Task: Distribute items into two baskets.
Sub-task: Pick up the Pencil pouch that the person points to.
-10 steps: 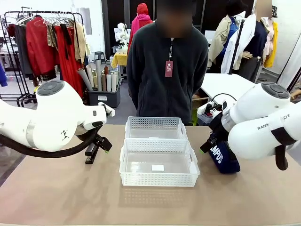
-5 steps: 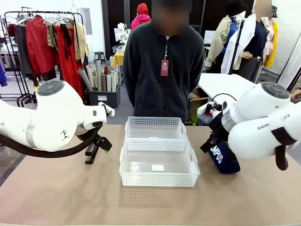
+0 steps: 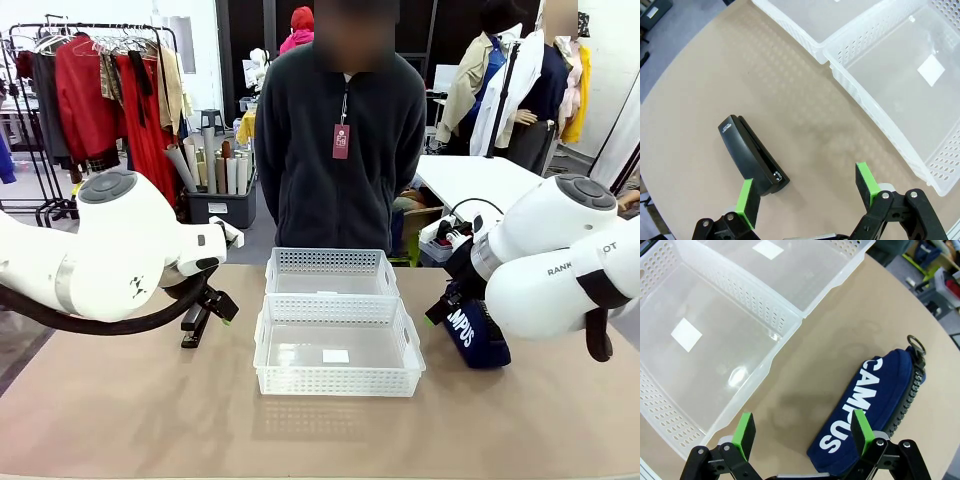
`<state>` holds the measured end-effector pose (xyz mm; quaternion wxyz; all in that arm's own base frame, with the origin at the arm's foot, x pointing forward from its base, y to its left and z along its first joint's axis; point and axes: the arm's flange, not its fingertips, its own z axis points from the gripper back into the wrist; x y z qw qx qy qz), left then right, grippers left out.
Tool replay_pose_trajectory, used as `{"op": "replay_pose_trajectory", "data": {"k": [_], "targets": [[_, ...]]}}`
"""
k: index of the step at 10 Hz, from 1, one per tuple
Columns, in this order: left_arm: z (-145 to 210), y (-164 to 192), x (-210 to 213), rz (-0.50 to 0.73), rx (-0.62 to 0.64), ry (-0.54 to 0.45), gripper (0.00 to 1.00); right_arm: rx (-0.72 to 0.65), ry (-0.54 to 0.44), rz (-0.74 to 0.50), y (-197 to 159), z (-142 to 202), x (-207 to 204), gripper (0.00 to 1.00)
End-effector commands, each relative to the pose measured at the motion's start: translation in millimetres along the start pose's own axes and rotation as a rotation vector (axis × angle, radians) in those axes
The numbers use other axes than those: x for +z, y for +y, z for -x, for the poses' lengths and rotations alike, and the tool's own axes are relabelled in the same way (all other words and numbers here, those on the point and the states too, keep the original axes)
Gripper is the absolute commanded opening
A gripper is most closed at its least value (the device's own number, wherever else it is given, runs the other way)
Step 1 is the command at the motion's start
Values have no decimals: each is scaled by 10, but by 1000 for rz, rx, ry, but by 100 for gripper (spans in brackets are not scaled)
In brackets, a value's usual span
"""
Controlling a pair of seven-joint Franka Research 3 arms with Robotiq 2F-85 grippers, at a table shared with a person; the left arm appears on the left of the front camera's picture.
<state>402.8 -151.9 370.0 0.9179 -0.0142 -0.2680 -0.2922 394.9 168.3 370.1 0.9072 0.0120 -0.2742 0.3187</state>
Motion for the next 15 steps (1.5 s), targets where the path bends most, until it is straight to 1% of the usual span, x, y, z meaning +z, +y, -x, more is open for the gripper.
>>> {"op": "replay_pose_trajectory", "data": {"k": [1,2,4,6,8,10,11,12,13,14,15], "targets": [[0,1,2,0,0,0,100,-1,-1,0,-1,-1,2,100],[0,0,0,0,0,0,100,0,0,0,0,0,0,100],[-62,-7,79,-1,29,44,100,-47,23,-91,47,-72,45,100],[-169,-66,234,7,34,66,100,-68,34,-138,105,-192,177,100],[-287,-79,377,1,64,113,100,-87,44,-153,122,-363,325,100],[-382,-78,479,86,132,170,100,-159,74,-210,49,-536,453,100],[-434,-48,508,166,161,180,100,-194,90,-261,-5,-618,502,100],[-498,15,578,242,209,174,100,-249,105,-318,-66,-687,535,100],[-550,53,613,285,245,145,100,-291,110,-367,-151,-739,565,100],[-587,140,661,284,287,90,100,-332,107,-420,-200,-757,572,100],[-623,171,671,344,343,35,100,-376,103,-487,-287,-794,607,100]]}}
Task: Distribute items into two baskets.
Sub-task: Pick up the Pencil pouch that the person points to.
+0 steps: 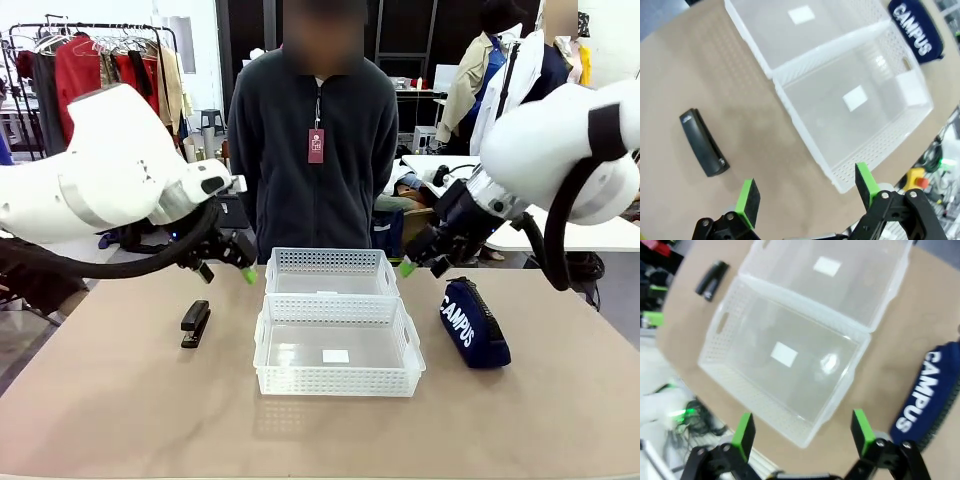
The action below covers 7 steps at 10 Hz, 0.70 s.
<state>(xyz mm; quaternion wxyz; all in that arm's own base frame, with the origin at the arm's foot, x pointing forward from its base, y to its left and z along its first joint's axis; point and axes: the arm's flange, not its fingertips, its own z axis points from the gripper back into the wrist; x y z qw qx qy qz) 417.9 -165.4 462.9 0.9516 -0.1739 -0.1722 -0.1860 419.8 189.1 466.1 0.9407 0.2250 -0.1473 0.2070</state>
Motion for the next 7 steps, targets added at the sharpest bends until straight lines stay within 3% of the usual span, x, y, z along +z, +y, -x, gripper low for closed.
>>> {"op": "replay_pose_trajectory", "data": {"k": [1,4,5,6,7], "targets": [[-36,144,53,139,66,-100,100,-74,-18,-144,-191,-115,41,100],[-58,287,81,273,146,-201,100,-240,-34,-370,-447,-213,147,100],[-54,280,53,266,140,-197,100,-274,-41,-403,-529,-235,162,100],[-22,260,19,209,57,-172,100,-164,-38,-341,-501,-187,109,100],[-84,245,156,243,164,-180,100,-253,-26,-345,-427,-165,196,100]]}}
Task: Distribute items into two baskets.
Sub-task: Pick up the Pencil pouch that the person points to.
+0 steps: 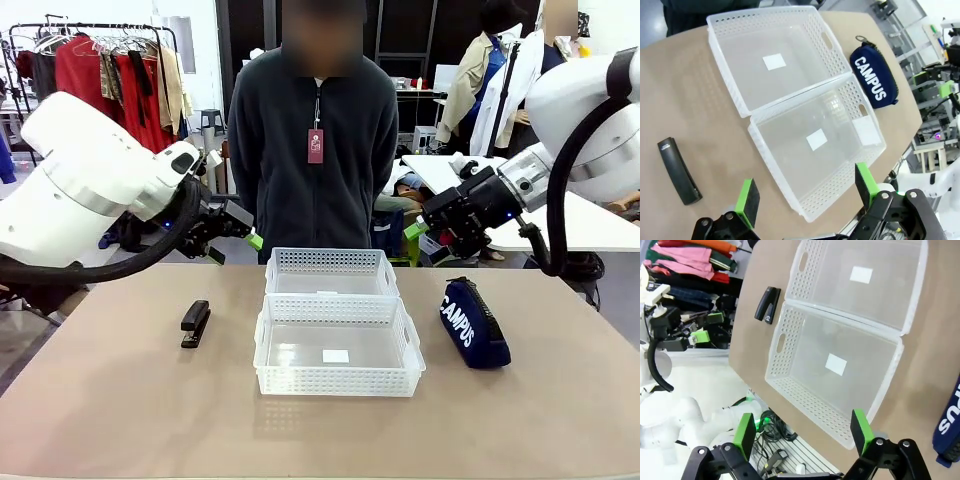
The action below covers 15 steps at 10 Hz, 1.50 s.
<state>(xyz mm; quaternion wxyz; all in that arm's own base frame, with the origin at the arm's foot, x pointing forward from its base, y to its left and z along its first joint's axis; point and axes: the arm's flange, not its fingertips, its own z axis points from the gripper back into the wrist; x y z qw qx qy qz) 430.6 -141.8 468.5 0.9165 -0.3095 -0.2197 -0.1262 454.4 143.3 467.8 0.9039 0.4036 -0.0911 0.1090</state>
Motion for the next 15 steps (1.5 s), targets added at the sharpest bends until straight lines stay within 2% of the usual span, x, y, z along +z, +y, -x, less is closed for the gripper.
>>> {"op": "replay_pose_trajectory", "data": {"k": [1,4,5,7,8,11,13,15], "targets": [[-28,-11,41,8,33,-9,100,-4,-4,4,97,20,-10,100],[-28,-11,41,8,33,-9,100,8,4,9,51,10,-25,100],[-14,15,31,-9,14,-3,100,-107,-14,-130,112,-46,-32,100],[-198,-92,184,75,172,-25,100,-210,-73,-253,263,-148,49,100],[-279,-149,298,131,228,-31,100,-244,-86,-304,332,-175,79,100],[-567,-171,751,471,453,-84,100,-268,-153,-449,518,-276,227,100],[-716,-107,943,571,523,-133,100,-289,-164,-520,600,-398,394,100],[-740,-13,980,635,564,-120,100,-258,-14,-569,583,-526,612,100]]}}
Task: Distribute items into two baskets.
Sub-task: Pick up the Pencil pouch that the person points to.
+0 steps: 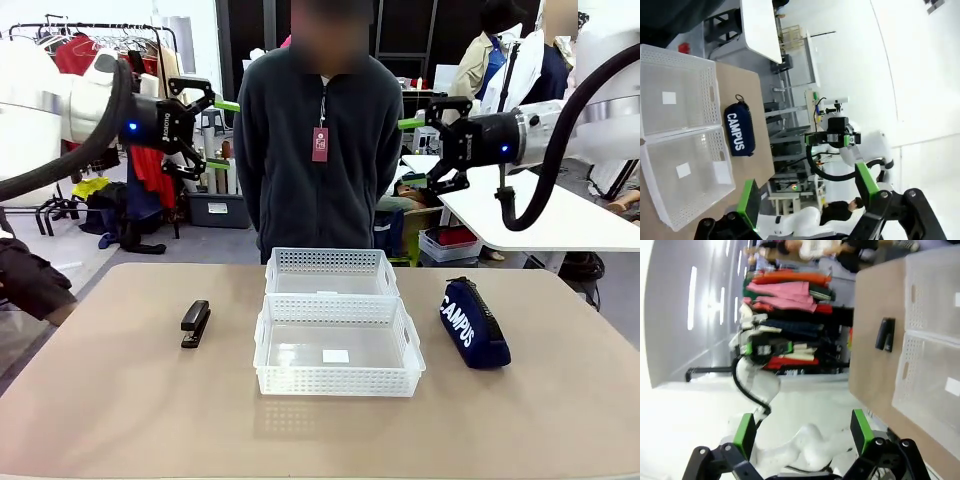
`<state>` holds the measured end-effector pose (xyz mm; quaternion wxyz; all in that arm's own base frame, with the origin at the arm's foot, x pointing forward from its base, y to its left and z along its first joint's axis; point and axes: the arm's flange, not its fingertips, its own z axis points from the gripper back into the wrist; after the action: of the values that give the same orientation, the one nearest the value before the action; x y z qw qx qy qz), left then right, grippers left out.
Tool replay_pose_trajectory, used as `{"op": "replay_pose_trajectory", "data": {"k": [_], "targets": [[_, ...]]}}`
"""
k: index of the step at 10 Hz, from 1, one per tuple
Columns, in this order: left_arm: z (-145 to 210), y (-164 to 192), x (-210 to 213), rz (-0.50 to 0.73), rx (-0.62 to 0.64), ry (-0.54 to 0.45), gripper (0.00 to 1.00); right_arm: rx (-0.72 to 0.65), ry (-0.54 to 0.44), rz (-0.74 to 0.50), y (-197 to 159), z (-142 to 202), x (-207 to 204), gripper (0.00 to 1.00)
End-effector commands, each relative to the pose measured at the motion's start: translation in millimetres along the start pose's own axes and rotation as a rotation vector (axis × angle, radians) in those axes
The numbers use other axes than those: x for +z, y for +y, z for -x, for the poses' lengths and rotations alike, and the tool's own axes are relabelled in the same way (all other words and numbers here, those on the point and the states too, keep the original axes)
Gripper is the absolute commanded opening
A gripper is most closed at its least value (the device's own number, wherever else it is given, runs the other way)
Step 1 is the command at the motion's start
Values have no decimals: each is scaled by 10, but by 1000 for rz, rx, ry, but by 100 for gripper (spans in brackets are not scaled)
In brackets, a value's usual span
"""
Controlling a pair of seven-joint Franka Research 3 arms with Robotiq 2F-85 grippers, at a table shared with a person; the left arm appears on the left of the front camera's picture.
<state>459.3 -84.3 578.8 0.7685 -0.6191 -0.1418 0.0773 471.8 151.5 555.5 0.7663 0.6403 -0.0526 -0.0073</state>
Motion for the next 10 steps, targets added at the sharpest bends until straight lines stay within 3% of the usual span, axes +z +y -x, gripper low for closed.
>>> {"op": "replay_pose_trajectory", "data": {"k": [1,4,10], "targets": [[-31,62,-43,46,44,4,100,-34,107,-52,99,-231,192,100],[-58,142,112,130,48,51,100,-7,176,-89,222,-392,493,100],[-81,100,251,177,27,72,100,27,145,-114,157,-489,958,100]]}}
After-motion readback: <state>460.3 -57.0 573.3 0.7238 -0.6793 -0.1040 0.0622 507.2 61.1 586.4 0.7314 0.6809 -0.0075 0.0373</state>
